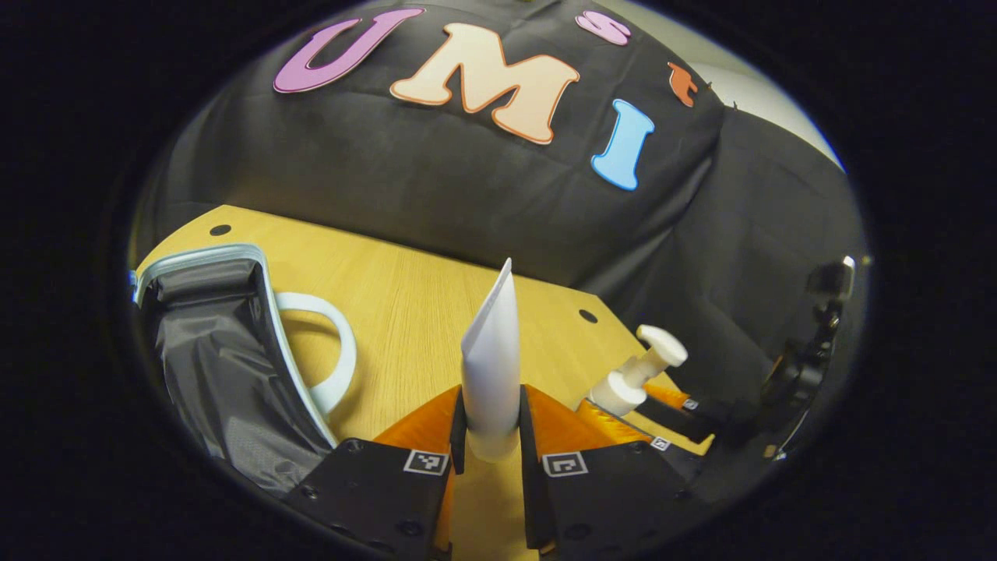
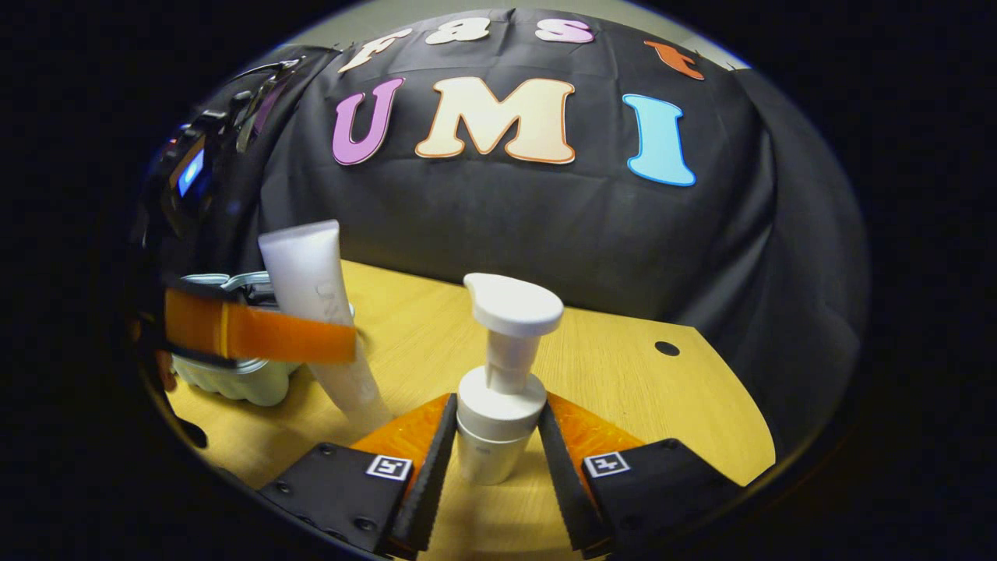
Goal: First open the suitcase, pack the skin care products into it, and then close the suitcase.
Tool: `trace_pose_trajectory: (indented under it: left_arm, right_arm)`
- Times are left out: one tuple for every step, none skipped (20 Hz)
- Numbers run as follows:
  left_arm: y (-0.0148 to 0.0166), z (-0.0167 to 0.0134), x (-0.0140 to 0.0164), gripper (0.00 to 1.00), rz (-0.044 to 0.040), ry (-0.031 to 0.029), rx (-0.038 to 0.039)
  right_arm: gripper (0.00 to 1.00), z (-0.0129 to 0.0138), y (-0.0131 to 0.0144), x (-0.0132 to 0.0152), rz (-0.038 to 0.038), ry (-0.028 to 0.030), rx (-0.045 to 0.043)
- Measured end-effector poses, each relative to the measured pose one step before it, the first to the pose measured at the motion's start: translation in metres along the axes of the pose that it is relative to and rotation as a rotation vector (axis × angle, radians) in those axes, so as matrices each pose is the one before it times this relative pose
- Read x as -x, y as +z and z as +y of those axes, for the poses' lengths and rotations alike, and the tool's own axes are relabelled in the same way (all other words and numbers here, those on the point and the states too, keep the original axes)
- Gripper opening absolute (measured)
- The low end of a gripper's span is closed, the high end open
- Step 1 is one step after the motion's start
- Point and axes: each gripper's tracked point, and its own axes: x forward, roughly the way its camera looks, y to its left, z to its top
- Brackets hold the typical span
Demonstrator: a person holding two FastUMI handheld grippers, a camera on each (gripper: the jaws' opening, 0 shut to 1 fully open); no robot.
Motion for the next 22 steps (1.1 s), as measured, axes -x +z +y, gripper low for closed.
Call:
trace_pose_trajectory:
  left_arm:
    - [0.00833,0.00226,0.01013,0.29,-0.00267,0.00182,0.0019]
    - [0.01024,0.00501,0.01061,0.29,-0.00042,0.00557,0.00166]
    - [0.00722,0.00776,0.01166,0.29,0.00226,0.00661,0.00511]
    - [0.00972,0.01075,0.01195,0.29,-0.00225,0.0093,0.01102]
    - [0.00796,0.01139,0.01088,0.29,0.00291,0.00642,0.01489]
    - [0.00751,0.01352,0.01085,0.26,0.00441,0.01121,0.01829]
    - [0.00312,0.01587,0.00988,0.29,0.01234,0.02585,0.01672]
    - [-0.0007,0.02002,0.00697,0.29,0.02437,0.03872,0.00338]
    - [-0.00463,0.02267,0.00668,0.29,0.03514,0.04716,-0.00774]
    - [-0.00428,0.02297,0.00381,0.25,0.03026,0.04677,-0.01428]
    - [-0.0066,0.02108,-0.00002,0.29,0.02683,0.03654,-0.00355]
    - [-0.00904,0.01633,0.00011,0.29,0.04153,0.02859,0.01404]
    - [-0.00967,0.00983,-0.00221,0.29,0.0506,0.00858,0.02369]
    - [-0.01178,0.01139,-0.00398,0.32,0.04912,0.00165,0.03343]
    - [-0.01317,0.00838,-0.0034,0.29,0.06035,-0.00093,0.02783]
    - [-0.00895,0.00861,-0.00376,0.3,0.04629,0.0047,0.023]
    - [-0.00274,0.00551,-0.0023,0.3,0.0333,-0.00198,0.01183]
    - [0.00764,-0.00066,-0.00298,0.3,-0.02354,-0.01958,0.01281]
    - [0.0016,0.00435,0.0002,0.33,0.0152,0.004,0.00079]
    - [-0.00105,0.00882,0.00156,0.3,0.00986,0.01272,-0.00903]
    - [-0.00067,0.00921,-0.00288,0.34,0.00827,0.02116,-0.00625]
    - [-0.00156,0.01031,-0.00262,0.37,0.00783,0.02311,-0.00741]
  right_arm:
    - [0.63,-0.00103,-0.00013,0.00197,0.00489,-0.00121,-0.01976]
    - [0.62,-0.00153,0.00062,-0.00107,0.00363,-0.00498,-0.01655]
    - [0.6,-0.0004,0.00054,0.0032,0.00525,-0.00618,-0.00583]
    - [0.59,-0.00002,0.00519,0.00365,-0.00583,-0.00002,0.00018]
    - [0.59,0.00286,0.00832,0.00328,-0.00895,0.00379,-0.00158]
    - [0.59,0.00422,0.00932,0.00474,-0.00582,0.00534,0.00046]
    - [0.59,0.00501,0.01099,0.00543,-0.00719,0.00811,0.00269]
    - [0.59,0.00909,0.01311,0.00548,-0.0097,0.01339,-0.00026]
    - [0.59,0.01204,0.01524,0.00564,-0.0131,0.02041,-0.00501]
    - [0.59,0.01484,0.0155,0.0043,-0.01192,0.02465,-0.00784]
    - [0.58,0.01831,0.01372,0.00266,-0.00608,0.03139,-0.00985]
    - [0.58,0.02133,0.01116,0.00118,0.00102,0.03746,-0.00644]
    - [0.59,0.02323,0.00745,-0.00106,0.009,0.03818,-0.00109]
    - [0.58,0.02512,0.00573,-0.00327,0.01344,0.04275,0.00685]
    - [0.58,0.02385,0.00237,-0.00639,0.01866,0.04056,0.01373]
    - [0.58,0.02292,0.00119,-0.00982,0.01932,0.03857,0.01493]
    - [0.58,0.01959,-0.00248,-0.00983,0.02568,0.03639,0.0087]
    - [0.58,0.0184,-0.00437,-0.01175,0.03172,0.03264,0.00358]
    - [0.59,0.01542,-0.00484,-0.012,0.02742,0.02755,0.00266]
    - [0.58,0.01342,-0.00498,-0.01089,0.03272,0.02139,-0.00196]
    - [0.58,0.00893,-0.00825,-0.01241,0.03379,0.01693,-0.00373]
    - [0.58,0.00633,-0.00569,-0.01127,0.02962,0.0086,-0.00575]
